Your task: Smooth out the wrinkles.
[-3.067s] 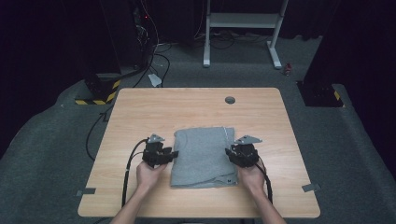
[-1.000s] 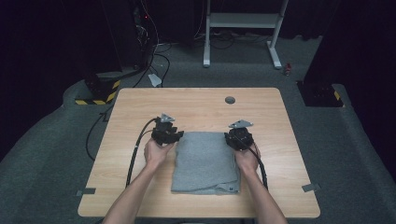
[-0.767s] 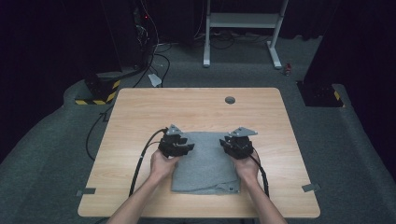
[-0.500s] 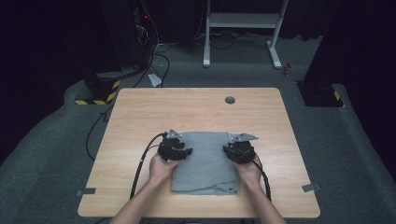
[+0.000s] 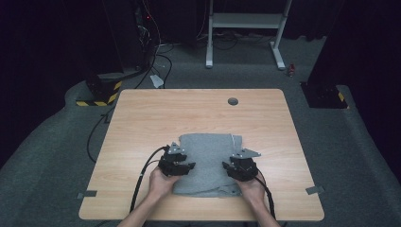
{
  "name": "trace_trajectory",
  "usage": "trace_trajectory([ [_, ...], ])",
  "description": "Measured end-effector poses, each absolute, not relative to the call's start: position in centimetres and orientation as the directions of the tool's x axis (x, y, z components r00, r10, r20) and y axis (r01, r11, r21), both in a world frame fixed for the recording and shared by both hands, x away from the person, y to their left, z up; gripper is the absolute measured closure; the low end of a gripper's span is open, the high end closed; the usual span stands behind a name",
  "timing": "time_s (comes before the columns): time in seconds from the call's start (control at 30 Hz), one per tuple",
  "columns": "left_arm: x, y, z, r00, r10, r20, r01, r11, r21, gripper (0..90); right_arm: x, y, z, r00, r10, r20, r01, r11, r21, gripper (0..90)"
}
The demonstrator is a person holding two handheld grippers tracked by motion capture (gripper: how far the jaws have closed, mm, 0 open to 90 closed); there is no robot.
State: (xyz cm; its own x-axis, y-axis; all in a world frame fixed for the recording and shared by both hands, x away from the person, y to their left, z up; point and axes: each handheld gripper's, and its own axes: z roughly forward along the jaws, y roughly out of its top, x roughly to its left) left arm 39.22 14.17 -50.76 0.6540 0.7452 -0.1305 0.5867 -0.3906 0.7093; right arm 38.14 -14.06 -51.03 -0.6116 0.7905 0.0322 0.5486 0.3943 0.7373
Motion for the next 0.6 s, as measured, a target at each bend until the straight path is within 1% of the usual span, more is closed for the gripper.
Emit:
trace_trajectory([
  [0.03, 39.7, 14.2, -50.8, 0.644, 0.755, -0.122, 0.592, -0.39, 0.705, 46.9, 38.4, -13.9, -51.2, -0.607, 0.794, 0.037, 0.556, 0.391, 0.733, 57.1],
  [0.13, 41.0, 14.1, -50.9, 0.609, 0.78, -0.145, 0.616, -0.349, 0.706, 48.1, 39.3, -13.6, -51.5, -0.598, 0.801, 0.029, 0.553, 0.386, 0.739, 56.9],
  [0.2, 41.9, 14.0, -51.0, 0.597, 0.789, -0.146, 0.625, -0.342, 0.702, 48.2, 40.1, -13.3, -51.5, -0.589, 0.808, 0.016, 0.556, 0.39, 0.734, 56.8],
  [0.37, 44.1, 14.3, -50.8, 0.569, 0.811, -0.139, 0.637, -0.328, 0.697, 46.1, 43.0, -12.7, -51.6, -0.562, 0.827, 0.01, 0.568, 0.377, 0.731, 56.5],
  [0.5, 44.3, 15.1, -50.9, 0.536, 0.828, -0.166, 0.658, -0.287, 0.696, 42.4, 44.2, -12.3, -51.3, -0.554, 0.832, 0.023, 0.574, 0.361, 0.735, 55.8],
  [0.6, 42.8, 15.6, -50.6, 0.551, 0.823, -0.136, 0.634, -0.307, 0.709, 42.0, 43.0, -12.4, -50.8, -0.566, 0.824, 0.015, 0.551, 0.364, 0.751, 55.7],
])
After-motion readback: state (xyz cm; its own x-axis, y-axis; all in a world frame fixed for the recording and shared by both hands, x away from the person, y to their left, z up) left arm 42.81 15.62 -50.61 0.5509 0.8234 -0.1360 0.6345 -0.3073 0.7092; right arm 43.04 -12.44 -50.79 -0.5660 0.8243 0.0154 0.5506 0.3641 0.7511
